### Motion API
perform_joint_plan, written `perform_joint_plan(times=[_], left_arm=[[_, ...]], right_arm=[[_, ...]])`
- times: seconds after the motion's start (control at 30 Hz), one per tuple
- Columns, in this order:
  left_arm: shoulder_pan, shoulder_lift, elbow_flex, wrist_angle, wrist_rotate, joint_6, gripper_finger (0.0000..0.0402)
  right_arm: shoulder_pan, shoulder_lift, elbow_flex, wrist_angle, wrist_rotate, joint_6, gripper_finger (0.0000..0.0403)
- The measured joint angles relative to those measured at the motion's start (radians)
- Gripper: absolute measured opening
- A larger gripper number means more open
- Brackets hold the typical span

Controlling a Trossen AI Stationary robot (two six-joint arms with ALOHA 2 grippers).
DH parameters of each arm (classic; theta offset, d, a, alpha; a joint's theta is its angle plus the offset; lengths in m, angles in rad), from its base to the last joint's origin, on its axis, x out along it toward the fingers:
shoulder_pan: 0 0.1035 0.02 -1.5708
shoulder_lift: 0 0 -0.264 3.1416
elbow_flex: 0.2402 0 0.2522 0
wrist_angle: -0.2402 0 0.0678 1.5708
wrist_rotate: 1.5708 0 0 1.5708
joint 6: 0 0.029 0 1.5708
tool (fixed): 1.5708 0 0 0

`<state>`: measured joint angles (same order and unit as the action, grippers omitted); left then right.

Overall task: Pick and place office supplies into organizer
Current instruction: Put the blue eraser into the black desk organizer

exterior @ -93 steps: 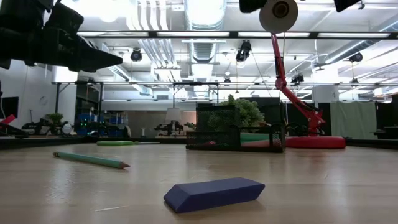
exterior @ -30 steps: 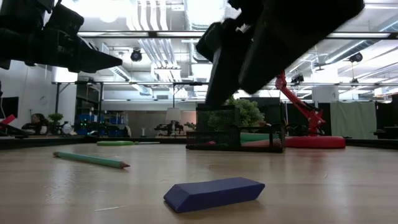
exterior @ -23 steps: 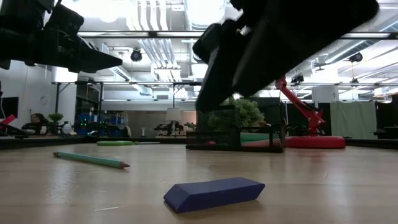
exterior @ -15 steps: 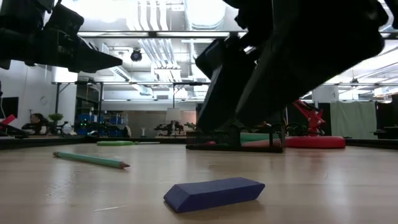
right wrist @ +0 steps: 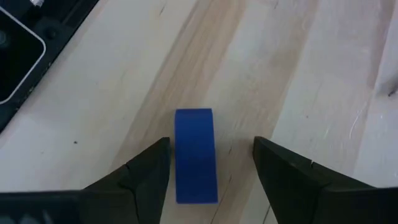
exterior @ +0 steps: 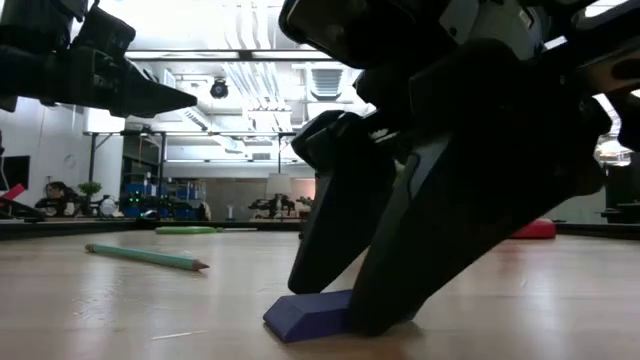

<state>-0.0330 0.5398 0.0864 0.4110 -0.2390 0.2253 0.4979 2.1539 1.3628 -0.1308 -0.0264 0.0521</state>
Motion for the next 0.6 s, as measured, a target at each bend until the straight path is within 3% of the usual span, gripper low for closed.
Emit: perform_joint_plan(times=[0.6], left_arm=[[0.0,0.003,0.0,-0.001,0.0,0.0,0.0026]], right_arm=[[0.01,-0.006,0.001,-0.049,0.004,0.008,0.0183]])
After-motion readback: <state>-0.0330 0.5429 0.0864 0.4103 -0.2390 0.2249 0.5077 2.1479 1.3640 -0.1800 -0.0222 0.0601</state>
